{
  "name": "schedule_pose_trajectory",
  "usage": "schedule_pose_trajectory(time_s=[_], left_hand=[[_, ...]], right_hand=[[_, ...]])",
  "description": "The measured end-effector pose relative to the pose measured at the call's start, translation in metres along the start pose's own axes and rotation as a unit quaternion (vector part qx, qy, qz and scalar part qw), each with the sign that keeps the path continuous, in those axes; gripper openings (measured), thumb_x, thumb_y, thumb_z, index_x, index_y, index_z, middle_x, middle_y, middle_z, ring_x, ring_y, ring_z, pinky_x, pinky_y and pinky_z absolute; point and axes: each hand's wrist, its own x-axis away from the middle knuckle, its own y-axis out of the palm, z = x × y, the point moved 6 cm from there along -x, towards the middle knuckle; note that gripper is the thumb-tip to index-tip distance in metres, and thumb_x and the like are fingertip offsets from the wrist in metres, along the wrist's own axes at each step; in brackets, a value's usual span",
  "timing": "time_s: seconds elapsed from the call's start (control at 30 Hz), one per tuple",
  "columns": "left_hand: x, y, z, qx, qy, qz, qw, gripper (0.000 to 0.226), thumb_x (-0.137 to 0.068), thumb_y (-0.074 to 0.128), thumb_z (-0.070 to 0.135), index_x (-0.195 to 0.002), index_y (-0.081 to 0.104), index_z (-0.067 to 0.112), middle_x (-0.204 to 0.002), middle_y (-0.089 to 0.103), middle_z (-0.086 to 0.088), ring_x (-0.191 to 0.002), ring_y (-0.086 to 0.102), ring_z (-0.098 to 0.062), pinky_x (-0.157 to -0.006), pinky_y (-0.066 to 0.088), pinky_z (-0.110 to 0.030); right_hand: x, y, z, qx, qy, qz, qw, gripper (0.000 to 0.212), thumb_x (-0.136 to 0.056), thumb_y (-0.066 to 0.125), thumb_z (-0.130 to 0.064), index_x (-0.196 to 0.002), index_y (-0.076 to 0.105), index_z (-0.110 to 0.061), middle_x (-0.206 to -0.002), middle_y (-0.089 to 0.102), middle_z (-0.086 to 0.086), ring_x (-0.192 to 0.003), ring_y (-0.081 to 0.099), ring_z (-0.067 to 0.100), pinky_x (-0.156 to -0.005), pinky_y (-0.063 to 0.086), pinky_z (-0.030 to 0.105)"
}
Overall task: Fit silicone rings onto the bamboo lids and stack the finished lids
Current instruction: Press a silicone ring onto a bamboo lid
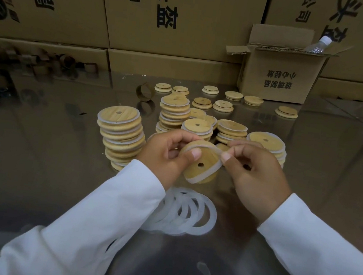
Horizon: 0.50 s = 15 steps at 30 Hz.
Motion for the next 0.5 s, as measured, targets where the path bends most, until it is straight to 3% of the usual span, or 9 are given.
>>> schedule_pose_trajectory(time_s=[0.1,0.2,0.37,0.5], left_hand=[[0.000,0.004,-0.013,0.048,-0.043,0.008,0.998,0.020,-0.088,0.055,0.006,-0.089,0.063,0.025,-0.086,0.067,0.001,-0.086,0.064,-0.013,-0.079,0.055,-0.035],[0.000,0.009,-0.023,0.116,-0.099,0.030,0.988,0.022,-0.091,0.052,0.009,-0.084,0.066,0.025,-0.089,0.065,-0.005,-0.092,0.059,-0.026,-0.091,0.046,-0.058],[-0.001,0.010,-0.024,0.146,-0.115,0.061,0.981,0.013,-0.069,0.059,0.029,-0.071,0.072,0.030,-0.087,0.066,-0.004,-0.096,0.060,-0.029,-0.096,0.043,-0.058],[-0.002,0.007,-0.025,0.118,-0.091,0.075,0.986,0.015,-0.070,0.058,0.033,-0.074,0.072,0.035,-0.085,0.069,0.001,-0.097,0.062,-0.030,-0.093,0.046,-0.056]], right_hand=[[0.001,0.005,0.004,-0.031,0.023,-0.030,0.999,0.011,-0.088,0.058,-0.020,-0.077,0.061,-0.020,-0.086,0.065,-0.002,-0.083,0.060,0.013,-0.072,0.044,0.023],[0.002,0.006,0.006,-0.078,0.041,-0.023,0.996,0.011,-0.087,0.061,-0.018,-0.076,0.063,-0.019,-0.079,0.067,0.000,-0.076,0.062,0.014,-0.072,0.048,0.024],[0.003,0.009,0.006,-0.104,0.039,-0.022,0.994,0.012,-0.086,0.062,-0.017,-0.074,0.065,-0.019,-0.077,0.069,-0.001,-0.076,0.064,0.011,-0.075,0.052,0.025],[0.004,0.010,0.007,-0.115,0.034,-0.011,0.993,0.007,-0.085,0.063,-0.020,-0.078,0.064,-0.019,-0.079,0.068,-0.001,-0.078,0.064,0.013,-0.076,0.052,0.029]])
